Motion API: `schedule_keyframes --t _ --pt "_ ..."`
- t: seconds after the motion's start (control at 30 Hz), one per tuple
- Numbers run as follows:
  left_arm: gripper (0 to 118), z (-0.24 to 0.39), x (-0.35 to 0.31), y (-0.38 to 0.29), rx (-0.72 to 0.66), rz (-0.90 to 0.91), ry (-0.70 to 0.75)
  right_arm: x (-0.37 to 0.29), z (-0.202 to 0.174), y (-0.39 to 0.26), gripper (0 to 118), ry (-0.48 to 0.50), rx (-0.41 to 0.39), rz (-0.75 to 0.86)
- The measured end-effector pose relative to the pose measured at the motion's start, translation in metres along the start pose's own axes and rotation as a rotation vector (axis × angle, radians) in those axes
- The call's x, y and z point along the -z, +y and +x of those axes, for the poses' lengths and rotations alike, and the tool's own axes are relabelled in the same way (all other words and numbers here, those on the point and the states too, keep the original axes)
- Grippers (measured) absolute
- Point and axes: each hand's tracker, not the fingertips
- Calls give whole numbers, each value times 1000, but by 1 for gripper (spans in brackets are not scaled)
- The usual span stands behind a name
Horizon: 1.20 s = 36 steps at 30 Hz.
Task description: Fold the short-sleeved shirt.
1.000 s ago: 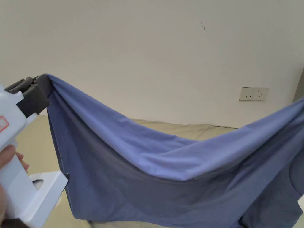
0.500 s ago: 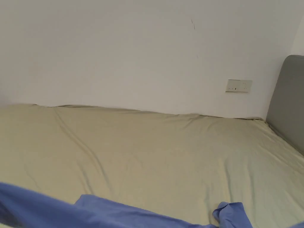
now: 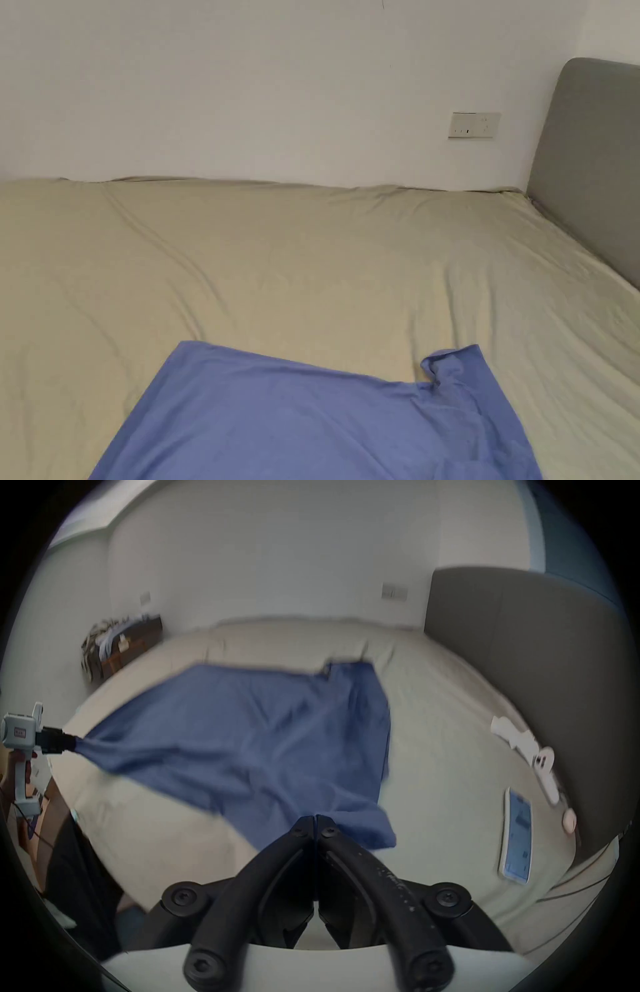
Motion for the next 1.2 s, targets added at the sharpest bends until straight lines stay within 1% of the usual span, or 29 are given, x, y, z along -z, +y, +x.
schedule_keyframes --t 0.1,0.13,0.17,0.23,0.27,0.3,0.33,0.37,0.4,0.43,0.47,0.53,0.57,0.6,0.67,0.7,0.77,0.8,0.83,0.87,0.9,0.93,0.97,1.0,1.03,1.07,1.13,1.2 --pt "3 -7 16 -6 21 -89 24 18 2 -9 3 13 20 -76" --pt "3 -8 21 -6 26 -117 43 24 2 -9 3 5 17 -75" --pt "3 -8 28 -7 26 -131 49 30 1 -10 3 -2 8 -102" --pt "3 -6 38 -7 43 -149 47 41 -2 -8 3 -34 -45 -133" --pt "6 1 36 -5 40 -166 52 45 -3 -7 4 -40 -63 -153" --pt "17 5 36 -5 48 -165 58 45 -6 -7 9 -33 -66 -146" --pt "37 6 35 -5 51 -163 71 42 -6 -7 24 -39 -69 -133" --pt "73 7 30 -4 48 -154 84 35 -7 -5 62 -47 -75 -118" --pt "93 -3 26 1 37 -133 89 25 -6 -1 83 -69 -87 -84" --pt "104 -4 14 4 16 -81 74 13 -5 0 95 -105 -85 -50" --pt "111 -2 -3 10 -10 -7 56 -4 -5 5 105 -132 -61 0" --pt "117 13 -41 26 -58 140 20 -39 -1 22 116 -131 -18 153" --pt "118 23 -57 36 -74 223 -10 -58 -4 33 118 -136 31 257" --pt "118 32 -71 46 -87 297 -48 -72 -5 43 118 -136 74 355" --pt "118 54 -89 63 -82 468 -115 -92 -11 63 118 -105 127 533" --pt "118 68 -98 69 -67 556 -139 -96 -16 72 118 -98 136 611" --pt "118 97 -110 72 1 689 -154 -101 -28 85 118 -104 146 685" --pt "117 109 -110 72 47 766 -156 -101 -35 90 118 -121 149 713" --pt "109 120 -112 70 90 826 -135 -96 -43 93 116 -121 148 749" --pt "82 132 -114 69 125 867 -117 -94 -49 92 97 -111 150 800" --pt "45 144 -114 68 144 896 -102 -92 -55 90 73 -107 156 850" --pt "7 148 -107 69 141 910 -87 -90 -60 91 40 -102 156 862" --pt "1 152 -104 70 131 905 -82 -84 -64 94 3 -117 149 857" --pt "0 154 -101 76 114 900 -158 -82 -69 95 3 -147 134 876" --pt "0 155 -97 83 107 871 -206 -81 -71 97 3 -156 119 878" --pt "0 157 -89 91 92 867 -205 -80 -70 101 4 -137 96 873" --pt "0 158 -71 120 107 861 -175 -72 -69 113 4 -137 86 867" --pt "0 160 -43 170 138 773 -141 -63 -63 125 4 -140 78 836"
